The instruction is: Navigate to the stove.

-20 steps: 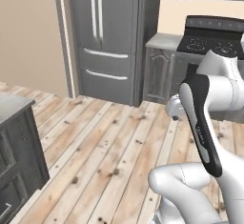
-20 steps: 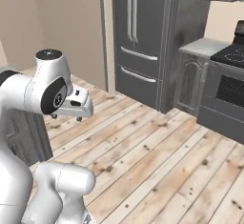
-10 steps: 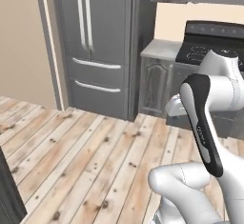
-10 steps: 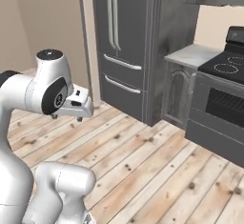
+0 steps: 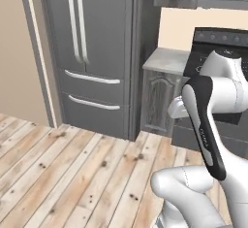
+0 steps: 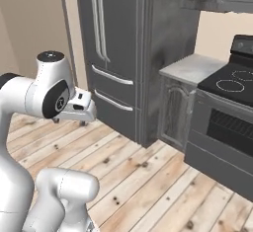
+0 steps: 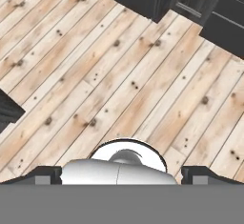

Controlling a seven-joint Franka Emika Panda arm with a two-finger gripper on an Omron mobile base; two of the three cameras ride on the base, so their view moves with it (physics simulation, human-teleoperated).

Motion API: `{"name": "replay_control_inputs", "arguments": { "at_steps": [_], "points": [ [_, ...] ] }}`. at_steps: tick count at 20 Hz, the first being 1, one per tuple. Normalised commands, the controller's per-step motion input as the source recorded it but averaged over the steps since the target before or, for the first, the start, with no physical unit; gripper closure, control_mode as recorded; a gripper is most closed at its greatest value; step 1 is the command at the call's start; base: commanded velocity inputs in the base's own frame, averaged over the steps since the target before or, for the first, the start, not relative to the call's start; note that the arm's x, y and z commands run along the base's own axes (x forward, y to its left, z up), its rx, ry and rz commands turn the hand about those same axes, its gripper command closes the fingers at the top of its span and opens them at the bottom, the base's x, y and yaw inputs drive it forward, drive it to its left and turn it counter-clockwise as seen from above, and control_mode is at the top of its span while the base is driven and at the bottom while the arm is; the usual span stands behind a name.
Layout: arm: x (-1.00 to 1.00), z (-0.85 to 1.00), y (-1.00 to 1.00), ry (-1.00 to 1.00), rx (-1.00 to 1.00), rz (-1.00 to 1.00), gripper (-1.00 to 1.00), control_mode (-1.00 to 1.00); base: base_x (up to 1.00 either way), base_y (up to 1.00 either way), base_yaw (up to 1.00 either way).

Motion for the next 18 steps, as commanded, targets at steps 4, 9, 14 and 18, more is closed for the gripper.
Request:
{"name": "replay_control_inputs", "arguments": {
  "at_steps": [4,9,14,18],
  "points": [
    [0.0,0.0,0.0,0.0,0.0,0.0,-1.0,1.0,1.0,-0.12,-0.14],
    [0.0,0.0,0.0,0.0,0.0,0.0,-1.0,1.0,1.0,-0.09,-0.2],
    [0.0,0.0,0.0,0.0,0.0,0.0,-1.0,1.0,1.0,-0.27,-0.32],
    [0.0,0.0,0.0,0.0,0.0,0.0,-1.0,1.0,0.56,-0.66,-0.52]
  ]
}}
